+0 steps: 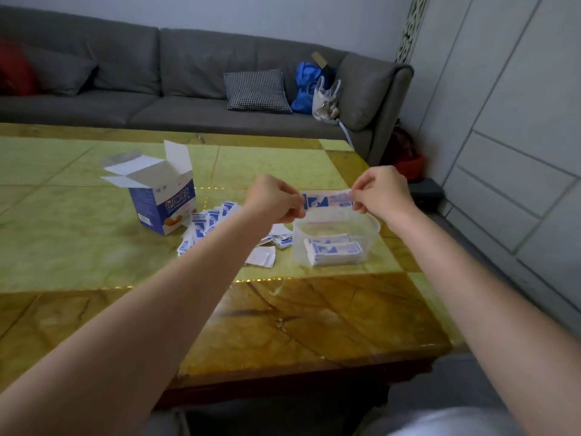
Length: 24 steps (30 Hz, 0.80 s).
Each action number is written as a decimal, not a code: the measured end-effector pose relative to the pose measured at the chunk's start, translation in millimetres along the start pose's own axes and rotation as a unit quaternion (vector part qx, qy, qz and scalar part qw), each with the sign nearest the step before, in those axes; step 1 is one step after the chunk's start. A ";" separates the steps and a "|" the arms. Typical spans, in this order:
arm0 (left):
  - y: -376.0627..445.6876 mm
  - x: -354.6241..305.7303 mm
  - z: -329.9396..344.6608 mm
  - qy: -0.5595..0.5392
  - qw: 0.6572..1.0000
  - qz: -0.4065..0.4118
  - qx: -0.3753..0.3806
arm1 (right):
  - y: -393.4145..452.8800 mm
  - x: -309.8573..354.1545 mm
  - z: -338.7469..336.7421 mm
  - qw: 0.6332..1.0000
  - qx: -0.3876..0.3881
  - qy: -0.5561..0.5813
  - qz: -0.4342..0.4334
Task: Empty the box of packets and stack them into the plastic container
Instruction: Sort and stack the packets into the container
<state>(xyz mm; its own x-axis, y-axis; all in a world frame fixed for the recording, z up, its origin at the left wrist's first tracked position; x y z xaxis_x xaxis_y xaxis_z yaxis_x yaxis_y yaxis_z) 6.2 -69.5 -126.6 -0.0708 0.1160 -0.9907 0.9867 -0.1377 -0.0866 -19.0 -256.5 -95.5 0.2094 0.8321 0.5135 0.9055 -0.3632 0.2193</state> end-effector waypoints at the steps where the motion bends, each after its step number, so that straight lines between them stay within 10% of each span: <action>1: 5.3 -1.4 7.6 0.048 0.999 0.015 -0.008 | 4.4 -3.1 3.2 0.999 0.012 -0.034 0.005; 7: 28.2 1.3 43.0 0.344 0.938 0.045 0.005 | 11.8 -5.3 35.4 0.965 0.126 -0.228 -0.013; 24: 41.1 24.3 84.8 0.625 0.767 -0.011 0.141 | -3.9 -7.8 75.1 0.892 0.291 -0.343 -0.042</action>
<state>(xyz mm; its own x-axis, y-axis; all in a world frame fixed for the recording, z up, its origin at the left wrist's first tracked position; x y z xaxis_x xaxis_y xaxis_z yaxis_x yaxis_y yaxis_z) 32.6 -155.8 -163.0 0.2841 0.9501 -0.1290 0.9034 -0.3104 -0.2957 3.6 -230.1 -162.6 0.1274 0.9793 -0.1572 0.9251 -0.1745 -0.3374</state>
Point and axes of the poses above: each hand's wrist, its own y-axis towards the middle knuckle, its own z-axis out of the palm, x = y × z, the point moved 8 cm from there along y, towards the middle knuckle, and after that the axes turned 13 degrees about -y, right-handed, at the moved point
